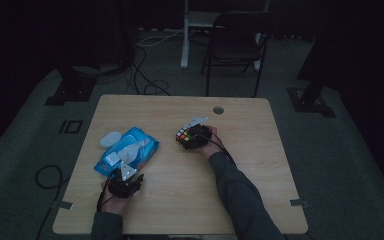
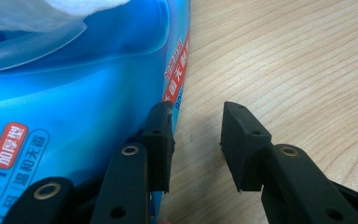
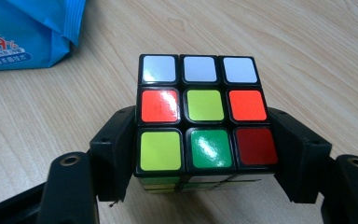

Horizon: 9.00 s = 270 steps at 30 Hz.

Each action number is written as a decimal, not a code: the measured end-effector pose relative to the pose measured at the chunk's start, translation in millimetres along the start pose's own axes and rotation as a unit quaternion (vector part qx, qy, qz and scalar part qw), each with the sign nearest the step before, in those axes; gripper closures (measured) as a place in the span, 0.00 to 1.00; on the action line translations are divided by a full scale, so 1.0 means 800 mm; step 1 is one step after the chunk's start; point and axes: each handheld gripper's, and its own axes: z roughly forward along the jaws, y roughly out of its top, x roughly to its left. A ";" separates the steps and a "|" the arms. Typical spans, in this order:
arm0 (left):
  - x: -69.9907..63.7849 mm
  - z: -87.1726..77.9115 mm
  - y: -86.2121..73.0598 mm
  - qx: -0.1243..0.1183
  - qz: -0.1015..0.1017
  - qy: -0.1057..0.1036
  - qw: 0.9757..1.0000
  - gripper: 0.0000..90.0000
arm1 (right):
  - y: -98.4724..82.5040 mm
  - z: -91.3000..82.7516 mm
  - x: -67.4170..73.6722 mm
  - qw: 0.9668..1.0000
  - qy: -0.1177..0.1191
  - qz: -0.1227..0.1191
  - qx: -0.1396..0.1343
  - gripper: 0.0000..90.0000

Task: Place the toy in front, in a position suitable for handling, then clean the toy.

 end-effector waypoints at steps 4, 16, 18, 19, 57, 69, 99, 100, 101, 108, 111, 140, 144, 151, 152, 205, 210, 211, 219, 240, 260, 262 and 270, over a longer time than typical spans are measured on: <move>0.000 0.000 0.000 0.000 0.000 0.000 1.000 0.72 | -0.002 -0.005 0.000 1.000 0.002 0.003 -0.003 0.37; 0.000 0.000 0.000 0.000 0.000 0.001 1.000 0.72 | -0.031 -0.039 0.008 1.000 0.009 -0.009 -0.014 0.38; 0.000 0.000 0.000 0.001 0.000 0.001 1.000 0.72 | -0.036 -0.048 0.012 1.000 0.008 -0.016 -0.012 0.37; 0.000 0.000 0.000 0.001 0.000 0.001 1.000 0.72 | -0.039 -0.053 0.015 1.000 0.009 -0.017 -0.014 0.37; -0.003 -0.003 0.002 -0.003 0.002 -0.006 1.000 0.70 | -0.091 -0.098 0.050 0.998 0.050 -0.036 -0.017 0.24; -0.004 -0.019 0.013 -0.020 0.006 -0.027 0.999 0.65 | -0.083 -0.096 0.049 0.998 0.053 -0.036 -0.016 0.26; 0.052 -0.042 0.090 -0.030 0.069 0.039 0.996 0.53 | -0.082 -0.083 0.049 0.997 0.064 -0.037 0.003 0.37; 0.053 -0.040 0.093 -0.029 0.071 0.039 0.996 0.53 | -0.082 -0.084 0.048 0.997 0.065 -0.037 0.003 0.37; 0.053 -0.040 0.093 -0.029 0.071 0.039 0.996 0.53 | -0.082 -0.084 0.048 0.997 0.065 -0.037 0.003 0.37; 0.053 -0.025 0.120 -0.016 0.069 0.032 0.997 0.54 | -0.083 -0.084 0.048 0.997 0.065 -0.033 0.003 0.37; 0.048 -0.010 0.123 0.003 0.079 0.029 0.996 0.52 | -0.083 -0.085 0.048 0.997 0.063 -0.036 0.002 0.37; 0.044 -0.050 0.134 -0.059 0.036 -0.067 0.995 0.80 | -0.086 -0.086 0.047 0.998 0.060 -0.032 -0.002 0.37; 0.060 -0.055 0.119 -0.061 0.018 -0.059 0.996 0.68 | -0.088 -0.088 0.045 0.998 0.060 -0.032 -0.003 0.37; 0.077 -0.047 0.103 -0.033 0.007 -0.012 0.999 0.65 | -0.088 -0.088 0.045 0.998 0.058 -0.030 -0.002 0.37; 0.081 -0.045 0.098 -0.033 0.000 -0.009 0.999 0.64 | -0.088 -0.088 0.045 0.998 0.059 -0.030 -0.002 0.37; 0.062 -0.044 0.141 -0.094 0.032 -0.059 0.993 0.95 | -0.082 -0.106 0.067 0.993 0.025 -0.113 -0.013 0.37; 0.052 -0.037 0.147 -0.092 0.038 -0.074 0.992 0.95 | -0.078 -0.114 0.079 0.989 0.014 -0.144 -0.025 0.37; 0.050 -0.035 0.148 -0.093 0.037 -0.077 0.992 0.95 | -0.078 -0.115 0.082 0.989 0.015 -0.146 -0.027 0.37; 0.035 -0.025 0.157 -0.090 0.046 -0.096 0.990 0.95 | -0.076 -0.123 0.098 0.984 0.005 -0.173 -0.048 0.37; -0.015 -0.008 0.189 -0.090 0.088 -0.153 0.980 0.95 | -0.080 -0.127 0.140 0.965 -0.036 -0.254 -0.058 0.37; -0.075 0.019 0.208 -0.088 0.108 -0.226 0.964 0.95 | -0.077 -0.132 0.155 0.959 -0.040 -0.268 -0.087 0.37; -0.081 0.023 0.206 -0.080 0.111 -0.237 0.962 0.95 | -0.077 -0.133 0.155 0.958 -0.047 -0.271 -0.087 0.37; -0.086 0.038 0.198 -0.055 0.117 -0.251 0.959 0.95 | -0.078 -0.139 0.157 0.949 -0.076 -0.293 -0.088 0.37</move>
